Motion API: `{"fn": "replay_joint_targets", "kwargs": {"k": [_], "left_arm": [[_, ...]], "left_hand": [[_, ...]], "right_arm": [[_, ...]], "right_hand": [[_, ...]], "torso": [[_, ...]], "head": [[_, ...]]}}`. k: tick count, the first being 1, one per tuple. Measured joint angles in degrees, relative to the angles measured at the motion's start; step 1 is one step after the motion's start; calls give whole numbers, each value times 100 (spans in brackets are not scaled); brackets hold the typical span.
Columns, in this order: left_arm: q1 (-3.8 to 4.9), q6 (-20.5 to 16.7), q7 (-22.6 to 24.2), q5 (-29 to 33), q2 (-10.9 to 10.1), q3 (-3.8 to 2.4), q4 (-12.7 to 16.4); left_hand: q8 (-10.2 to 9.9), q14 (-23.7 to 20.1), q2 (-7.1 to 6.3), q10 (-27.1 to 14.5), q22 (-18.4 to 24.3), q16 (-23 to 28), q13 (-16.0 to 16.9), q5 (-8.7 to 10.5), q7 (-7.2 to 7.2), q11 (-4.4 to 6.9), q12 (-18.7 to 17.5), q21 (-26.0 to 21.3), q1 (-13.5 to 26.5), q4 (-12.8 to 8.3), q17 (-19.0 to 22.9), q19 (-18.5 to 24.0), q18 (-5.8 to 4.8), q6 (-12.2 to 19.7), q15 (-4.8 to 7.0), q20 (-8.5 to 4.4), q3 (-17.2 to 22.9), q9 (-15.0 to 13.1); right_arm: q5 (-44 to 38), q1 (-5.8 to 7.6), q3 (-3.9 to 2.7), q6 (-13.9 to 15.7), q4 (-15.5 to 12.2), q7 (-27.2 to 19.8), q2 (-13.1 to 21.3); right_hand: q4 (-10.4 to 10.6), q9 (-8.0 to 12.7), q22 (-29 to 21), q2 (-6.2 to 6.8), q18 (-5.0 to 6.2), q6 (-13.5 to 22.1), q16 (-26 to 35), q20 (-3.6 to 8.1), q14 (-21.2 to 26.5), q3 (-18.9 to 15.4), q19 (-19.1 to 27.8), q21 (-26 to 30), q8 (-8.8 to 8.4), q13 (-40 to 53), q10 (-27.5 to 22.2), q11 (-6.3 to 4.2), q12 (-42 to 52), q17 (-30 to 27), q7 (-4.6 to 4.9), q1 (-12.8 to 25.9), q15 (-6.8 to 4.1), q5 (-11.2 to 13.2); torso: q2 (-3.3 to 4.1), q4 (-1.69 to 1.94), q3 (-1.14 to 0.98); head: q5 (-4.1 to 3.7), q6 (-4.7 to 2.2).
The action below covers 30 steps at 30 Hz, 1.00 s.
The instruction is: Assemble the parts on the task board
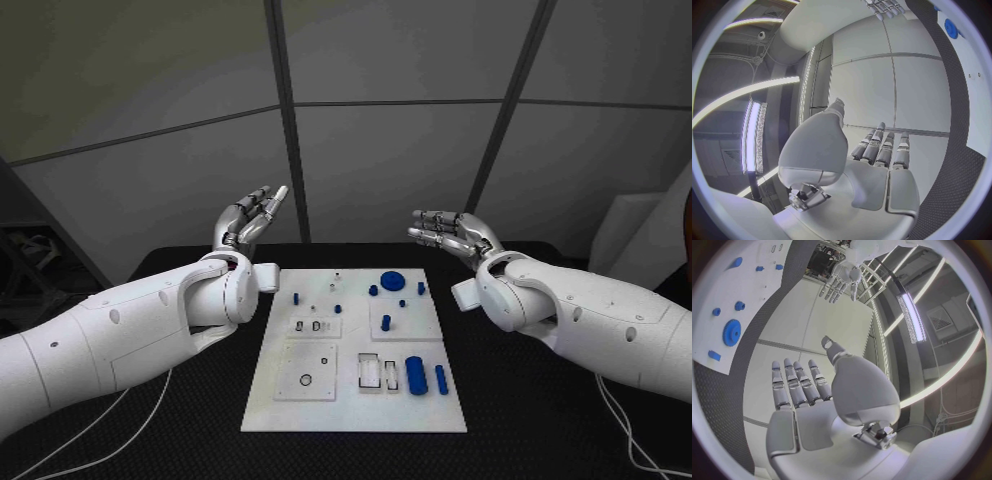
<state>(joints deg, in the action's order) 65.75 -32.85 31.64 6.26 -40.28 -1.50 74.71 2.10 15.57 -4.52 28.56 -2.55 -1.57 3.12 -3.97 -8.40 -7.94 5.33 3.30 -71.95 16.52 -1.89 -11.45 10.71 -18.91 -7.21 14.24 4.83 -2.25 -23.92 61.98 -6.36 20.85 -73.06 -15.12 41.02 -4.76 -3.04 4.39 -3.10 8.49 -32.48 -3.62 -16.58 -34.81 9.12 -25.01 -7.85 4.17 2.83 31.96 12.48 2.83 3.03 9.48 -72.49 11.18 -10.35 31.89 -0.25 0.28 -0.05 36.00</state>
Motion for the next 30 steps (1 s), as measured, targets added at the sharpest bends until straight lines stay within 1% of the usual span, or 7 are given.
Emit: {"fn": "replay_joint_targets", "kwargs": {"k": [10,15,20,22,23,25,30], "left_arm": [[0,183,-7,-10,-233,1,235],[1,279,-10,-48,-427,1,473],[2,388,-33,-141,-668,1,794],[2,431,-46,-182,-755,1,928],[2,453,-54,-202,-793,1,990],[0,507,-76,-249,-875,1,1139],[-2,635,-127,-374,-1032,1,1455]], "left_hand": [[182,885,201,613,-147,-112,42,0,-67,-169,291,338,-200,-149,-71,-578,-1,-957,-190,163,-16,-105],[440,3134,309,1534,-564,-646,93,0,-184,-393,645,1264,-309,-344,-277,-2408,-1,-2035,-327,227,-89,-217],[594,4050,369,2218,-698,-908,94,-33,-340,-318,820,1665,-369,-520,-342,-3064,-1,-2836,-182,123,-150,-306],[595,4190,385,2324,-720,-908,79,-45,-378,-296,820,1749,-384,-575,-348,-3195,-2,-2937,-142,86,-174,-308],[595,4226,402,2353,-729,-908,72,-45,-393,-272,820,1780,-401,-606,-348,-3235,-2,-2969,-122,69,-174,-311],[595,4295,420,2415,-740,-908,69,-45,-411,-256,820,1825,-419,-644,-348,-3309,-2,-3028,-106,35,-180,-314],[595,4409,460,2537,-756,-908,64,-45,-426,-208,774,1949,-459,-803,-347,-3521,-3,-3129,-49,-27,-198,-313]], "right_arm": [[-1046,142,2,84,208,-54,-108],[-1691,320,3,71,281,5,-147],[-2598,502,-1,-83,284,219,-153],[-2969,571,1,-186,261,343,-156],[-3169,607,1,-243,242,417,-157],[-3612,670,1,-377,189,589,-166],[-4629,778,-1,-680,90,1016,-219]], "right_hand": [[-260,-68,205,46,89,-1365,-182,44,-1508,150,-1311,-613,138,70,1594,-65,115,71,201,-273,-78,0],[-389,-82,294,103,89,-1840,-273,171,-2157,279,-1856,-904,163,85,2184,-185,115,110,303,-329,-233,2],[-530,-101,433,167,88,-2217,-375,361,-2776,421,-2364,-1269,163,85,2665,-318,115,171,212,-393,-427,2],[-587,-111,556,178,88,-2359,-429,439,-3017,473,-2592,-1516,163,88,2847,-363,115,207,165,-399,-495,2],[-692,-124,829,279,88,-2591,-502,637,-3466,531,-3036,-2047,163,92,3159,-468,115,292,89,-436,-663,2],[-758,-129,1098,343,88,-2756,-603,794,-3878,569,-3325,-2557,162,93,3370,-570,115,397,19,-408,-808,2],[-769,-134,1495,485,178,-2871,-1016,985,-4740,579,-3729,-3270,136,92,3549,-713,103,719,-95,-341,-1037,3]], "torso": [[52,15,2],[136,35,2],[276,67,3],[349,84,5],[380,91,7],[455,113,11],[647,160,25]], "head": [[10,21],[-1,1],[-52,-47],[-80,-78],[-91,-91],[-120,-118],[-182,-200]]}}
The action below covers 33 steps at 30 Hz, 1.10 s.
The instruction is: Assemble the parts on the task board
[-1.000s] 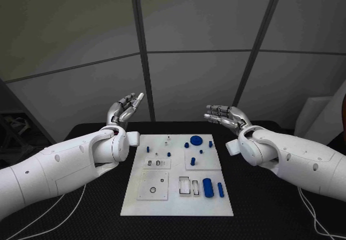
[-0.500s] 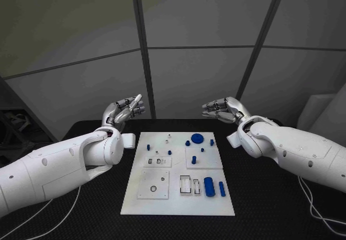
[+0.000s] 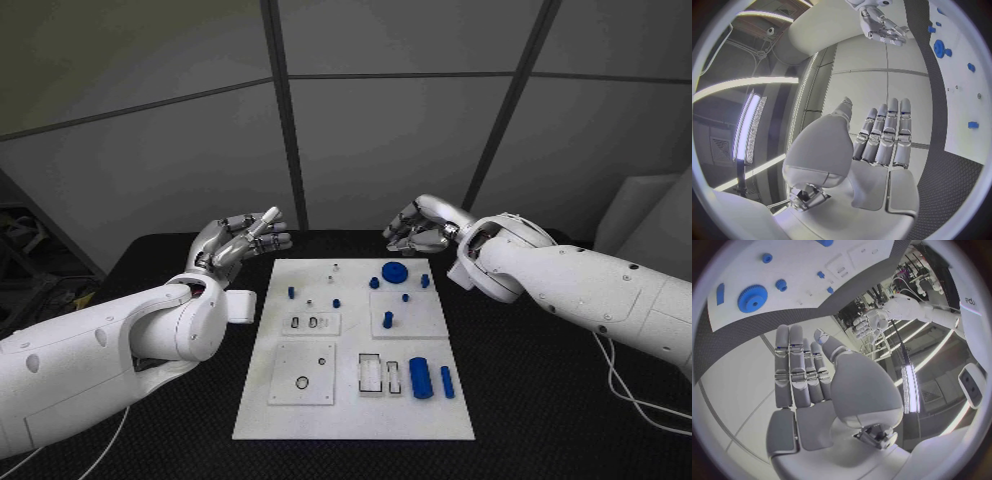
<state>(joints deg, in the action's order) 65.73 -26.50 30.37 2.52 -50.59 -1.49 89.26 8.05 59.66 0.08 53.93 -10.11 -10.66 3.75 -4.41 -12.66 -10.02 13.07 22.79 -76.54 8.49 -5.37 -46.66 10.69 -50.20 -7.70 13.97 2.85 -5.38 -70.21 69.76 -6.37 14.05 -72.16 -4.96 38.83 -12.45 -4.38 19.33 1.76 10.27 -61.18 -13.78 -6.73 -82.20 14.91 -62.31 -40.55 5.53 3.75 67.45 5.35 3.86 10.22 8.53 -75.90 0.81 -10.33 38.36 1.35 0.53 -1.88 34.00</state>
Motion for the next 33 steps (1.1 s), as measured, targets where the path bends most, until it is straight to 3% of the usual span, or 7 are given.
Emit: {"fn": "replay_joint_targets", "kwargs": {"k": [4,8,11,15,17,21,33], "left_arm": [[-6,86,-36,-81,-85,0,212],[-7,153,-64,-140,-149,0,364],[-11,187,-81,-170,-176,1,447],[-11,223,-103,-204,-195,1,549],[-11,236,-111,-221,-205,1,581],[-11,257,-129,-272,-209,1,630],[-12,280,-155,-376,-241,0,681]], "left_hand": [[0,83,17,53,-6,33,0,0,11,14,-32,43,-17,-75,0,-89,0,-52,29,-31,-7,0],[-23,108,23,68,-6,33,0,0,19,28,-69,75,-23,-100,0,-116,0,-59,13,-24,-24,0],[-23,114,23,68,-6,33,0,0,18,28,-69,76,-23,-100,1,-129,1,-59,19,-38,-24,1],[-23,128,23,68,-7,33,1,0,18,28,-69,76,-23,-116,1,-137,1,-59,33,-45,-39,1],[-23,128,23,68,-11,52,1,0,18,28,-69,76,-23,-115,1,-157,0,-59,33,-24,-39,1],[-23,127,23,68,-11,53,1,0,18,27,-69,76,-23,-115,1,-157,0,-59,33,-24,-40,1],[-47,127,23,88,-10,78,-4,0,-2,7,-97,98,-23,-131,7,-177,0,-79,33,-44,-55,7]], "right_arm": [[-731,25,0,-226,-60,328,-53],[-1272,41,2,-398,-91,586,-110],[-1539,44,2,-485,-93,718,-149],[-1815,63,2,-581,-82,867,-218],[-1904,66,2,-613,-78,918,-246],[-2036,72,2,-679,-40,1005,-315],[-2257,76,2,-921,74,1169,-469]], "right_hand": [[6,0,814,108,-5,-66,-700,103,-185,119,-434,-879,-111,0,23,-23,-17,528,-29,148,-112,0],[70,1,2982,192,-363,-67,-1797,95,-185,253,-1193,-2505,-156,0,-106,-41,-17,1261,-29,277,-112,0],[116,1,3944,237,-453,-23,-2684,64,-185,299,-1472,-3203,-156,11,-219,9,-17,1928,14,331,-112,0],[130,8,4455,260,-458,53,-3254,42,-184,309,-1605,-3553,-156,18,-300,46,-17,2432,34,354,-69,0],[165,10,4524,261,-542,87,-3428,41,-171,281,-1604,-3617,-156,18,-385,50,-17,2561,68,353,-57,0],[181,26,4626,314,-543,190,-3722,40,-184,264,-1604,-3705,-156,18,-494,81,-17,2806,93,300,-28,0],[218,25,5047,311,-541,232,-4331,-33,-184,227,-1718,-3971,-156,30,-534,79,-17,3371,84,238,-29,1]], "torso": [[122,34,14],[226,62,27],[287,75,36],[349,88,47],[374,93,51],[420,106,59],[462,116,62]], "head": [[-46,-36],[-75,-57],[-98,-71],[-110,-88],[-110,-102],[-110,-115],[-77,-80]]}}
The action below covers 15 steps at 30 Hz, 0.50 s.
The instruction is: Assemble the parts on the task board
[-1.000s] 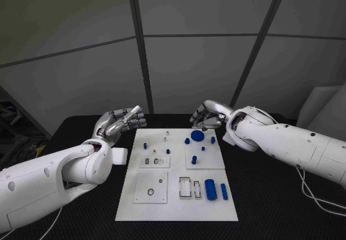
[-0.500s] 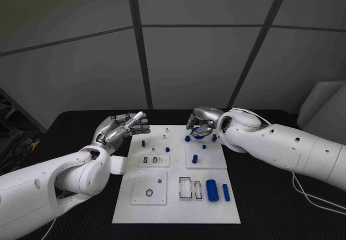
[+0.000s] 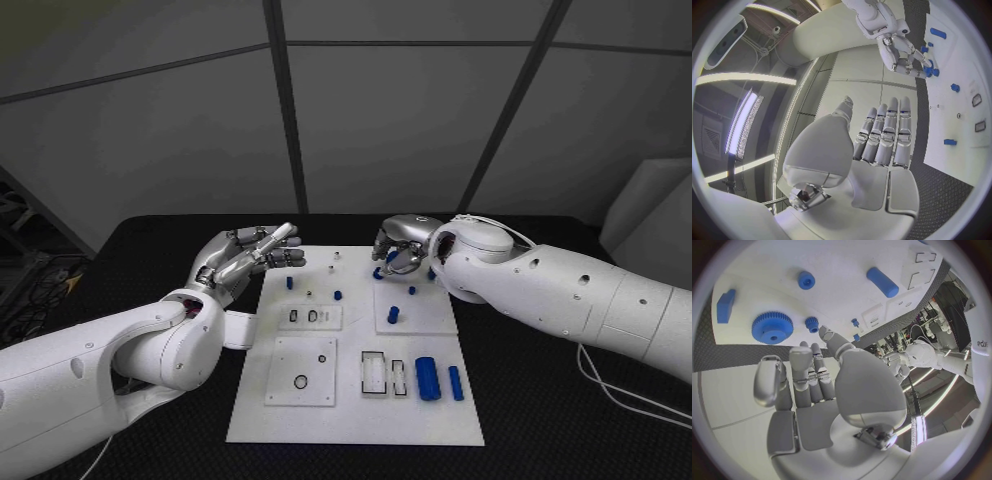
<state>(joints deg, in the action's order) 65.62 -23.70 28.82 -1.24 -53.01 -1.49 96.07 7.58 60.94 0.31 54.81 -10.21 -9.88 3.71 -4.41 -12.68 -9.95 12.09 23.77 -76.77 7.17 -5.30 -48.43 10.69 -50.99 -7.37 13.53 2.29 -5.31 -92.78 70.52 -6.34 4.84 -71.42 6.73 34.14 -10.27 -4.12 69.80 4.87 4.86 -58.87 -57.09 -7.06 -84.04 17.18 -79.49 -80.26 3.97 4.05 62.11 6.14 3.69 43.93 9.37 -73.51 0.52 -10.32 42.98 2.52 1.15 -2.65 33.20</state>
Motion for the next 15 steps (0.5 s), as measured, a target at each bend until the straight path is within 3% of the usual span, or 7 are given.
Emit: {"fn": "replay_joint_targets", "kwargs": {"k": [4,5,15], "left_arm": [[0,4,-7,-14,-6,0,4],[0,5,-8,-17,-6,0,5],[2,14,-22,-32,-23,-1,4]], "left_hand": [[0,0,0,0,0,1,0,0,0,0,0,0,0,0,0,0,0,0,0,0,0,0],[0,0,0,0,0,1,0,0,0,0,0,0,0,0,0,0,0,0,0,0,0,0],[0,0,0,-1,1,1,0,0,0,-1,0,0,0,0,0,0,0,0,0,0,0,0]], "right_arm": [[-32,0,0,-81,34,26,-40],[-38,0,1,-99,40,31,-46],[-73,0,2,-262,113,55,-118]], "right_hand": [[7,0,121,-24,-7,0,-153,-10,0,7,-51,-67,0,7,0,0,0,137,0,-24,0,0],[19,0,161,-37,-89,0,-199,-1,0,19,-80,-95,0,13,0,0,0,178,0,-37,0,0],[85,-16,382,-60,-89,0,-468,-9,0,85,-151,-205,0,21,128,-22,0,419,0,-60,0,0]], "torso": [[8,-5,-3],[9,-5,-5],[26,-13,-12]], "head": [[7,10],[7,14],[9,38]]}}
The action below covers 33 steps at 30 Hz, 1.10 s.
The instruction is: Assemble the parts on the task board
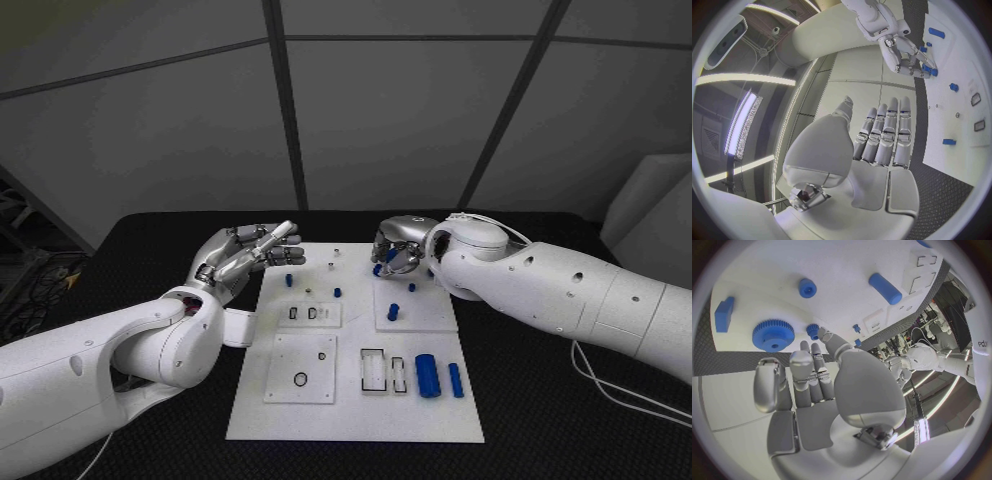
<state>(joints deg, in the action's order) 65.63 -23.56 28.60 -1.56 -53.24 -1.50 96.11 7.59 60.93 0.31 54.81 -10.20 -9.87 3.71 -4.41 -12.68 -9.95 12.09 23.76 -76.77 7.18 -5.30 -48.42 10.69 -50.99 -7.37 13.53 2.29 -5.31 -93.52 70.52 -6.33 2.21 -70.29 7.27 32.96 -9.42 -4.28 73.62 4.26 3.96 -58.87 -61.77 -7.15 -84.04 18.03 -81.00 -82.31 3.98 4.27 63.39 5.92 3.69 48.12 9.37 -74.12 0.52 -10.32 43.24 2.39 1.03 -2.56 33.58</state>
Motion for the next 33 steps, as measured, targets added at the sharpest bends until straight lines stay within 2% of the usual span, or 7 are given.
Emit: {"fn": "replay_joint_targets", "kwargs": {"k": [3,8,11,13,18,19,33], "left_arm": [[0,1,-4,-3,-16,0,3],[1,3,-8,-6,-20,0,8],[1,4,-10,-7,-27,0,13],[1,4,-12,-7,-28,0,14],[1,7,-16,-9,-29,-1,15],[1,7,-16,-9,-29,-1,15],[1,11,-28,-11,-37,-1,14]], "left_hand": [[0,0,0,0,0,0,0,0,0,0,0,0,0,0,0,0,0,0,0,0,0,0],[0,0,0,0,0,0,0,0,0,0,0,0,0,0,0,0,0,0,0,0,0,0],[0,0,0,0,1,0,0,0,0,0,0,0,0,0,0,0,0,0,0,0,0,0],[0,0,0,0,1,0,0,0,0,0,0,0,0,0,0,0,0,0,0,0,0,0],[0,0,0,0,1,0,1,0,0,0,0,0,0,0,0,0,0,0,0,0,0,0],[0,0,0,0,1,0,1,0,0,0,0,0,0,0,0,0,0,0,0,0,0,0],[0,0,0,-1,1,-1,1,0,0,-1,0,0,0,-15,5,1,0,0,0,0,-16,5]], "right_arm": [[-6,0,1,-37,22,0,-20],[-12,0,3,-84,73,0,-54],[-14,0,3,-105,89,0,-66],[-15,0,3,-115,102,0,-74],[-17,-1,6,-148,136,-1,-102],[-17,-1,6,-153,142,-1,-106],[-22,7,22,-125,215,-14,-161]], "right_hand": [[21,0,47,0,0,-31,-54,21,0,20,-21,-41,0,0,35,-10,0,44,-31,0,0,0],[36,-6,103,-22,1,-31,-114,1,0,67,-41,-67,0,0,70,-29,0,97,-31,-22,0,0],[43,-7,126,-24,1,-54,-151,2,0,96,-42,-70,0,-1,92,-10,0,125,-50,-20,0,0],[67,-13,133,-46,1,-71,-198,22,0,134,-62,-106,0,-1,112,-29,0,154,-34,1,0,0],[84,-26,133,-140,-7,-156,-288,21,0,261,-106,-151,0,-1,229,-59,0,235,-69,-31,0,0],[90,-31,132,-159,-90,-161,-315,41,0,293,-126,-168,0,-1,254,-70,0,248,-71,-50,0,0],[71,-63,131,-272,-90,-318,-447,71,0,536,-196,-261,-5,-19,430,-123,-4,345,-115,-120,0,4]], "torso": [[8,0,-1],[15,0,-2],[19,0,-2],[23,0,-2],[25,0,-2],[25,0,-2],[31,0,2]], "head": [[-1,7],[2,27],[9,29],[13,35],[17,51],[17,51],[24,71]]}}
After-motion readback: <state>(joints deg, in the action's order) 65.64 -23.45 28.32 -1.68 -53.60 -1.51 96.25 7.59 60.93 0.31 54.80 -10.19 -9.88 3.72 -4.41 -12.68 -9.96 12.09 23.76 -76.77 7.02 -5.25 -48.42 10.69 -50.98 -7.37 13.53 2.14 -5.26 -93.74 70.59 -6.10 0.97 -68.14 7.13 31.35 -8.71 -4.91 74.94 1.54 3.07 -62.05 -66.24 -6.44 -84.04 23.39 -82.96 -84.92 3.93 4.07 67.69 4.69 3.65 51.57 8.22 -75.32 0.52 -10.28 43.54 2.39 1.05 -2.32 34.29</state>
